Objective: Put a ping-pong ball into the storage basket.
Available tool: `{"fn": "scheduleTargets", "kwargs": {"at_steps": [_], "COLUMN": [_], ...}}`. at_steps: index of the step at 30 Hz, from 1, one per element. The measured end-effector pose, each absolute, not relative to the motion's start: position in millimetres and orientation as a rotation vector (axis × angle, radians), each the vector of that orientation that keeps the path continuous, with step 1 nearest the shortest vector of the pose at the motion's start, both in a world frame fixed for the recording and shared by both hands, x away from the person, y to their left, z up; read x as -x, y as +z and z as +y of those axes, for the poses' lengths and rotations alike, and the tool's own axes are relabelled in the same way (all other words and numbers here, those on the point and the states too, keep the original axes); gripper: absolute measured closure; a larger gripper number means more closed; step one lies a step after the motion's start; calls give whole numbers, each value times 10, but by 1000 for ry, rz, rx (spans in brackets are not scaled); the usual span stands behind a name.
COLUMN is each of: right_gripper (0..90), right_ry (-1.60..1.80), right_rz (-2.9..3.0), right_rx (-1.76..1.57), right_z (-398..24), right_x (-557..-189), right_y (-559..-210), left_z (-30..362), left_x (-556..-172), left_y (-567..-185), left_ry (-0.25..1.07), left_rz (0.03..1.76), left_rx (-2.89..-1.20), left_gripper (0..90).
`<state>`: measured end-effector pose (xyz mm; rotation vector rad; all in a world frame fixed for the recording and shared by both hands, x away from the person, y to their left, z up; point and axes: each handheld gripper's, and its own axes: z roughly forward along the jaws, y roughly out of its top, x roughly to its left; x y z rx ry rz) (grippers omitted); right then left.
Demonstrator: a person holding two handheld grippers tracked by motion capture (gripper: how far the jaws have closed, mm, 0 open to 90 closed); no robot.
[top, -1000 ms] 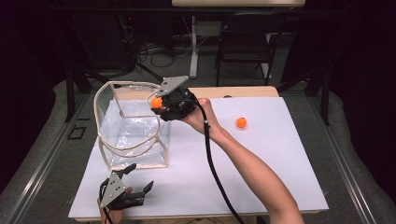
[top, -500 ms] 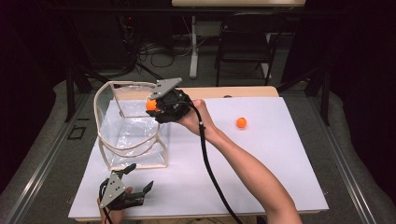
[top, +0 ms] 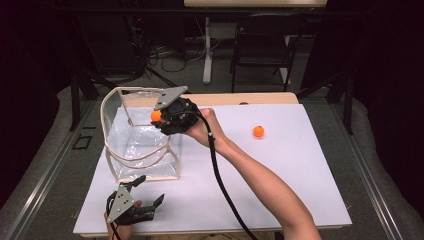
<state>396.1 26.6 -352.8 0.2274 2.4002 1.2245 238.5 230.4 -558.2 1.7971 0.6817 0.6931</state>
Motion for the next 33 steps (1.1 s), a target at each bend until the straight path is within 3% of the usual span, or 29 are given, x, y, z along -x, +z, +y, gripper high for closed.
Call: {"fn": "scheduleTargets", "kwargs": {"at_steps": [33], "right_gripper": [508], "right_ry": [1157], "right_rz": [2464], "right_rx": [-217], "right_z": [506], "right_x": [-3933], "right_y": [-3631], "left_z": [2305], "left_x": [-2386], "left_y": [-5583], "left_ry": [691], "left_rz": [685], "left_rx": [-1794], "left_gripper": [157]}}
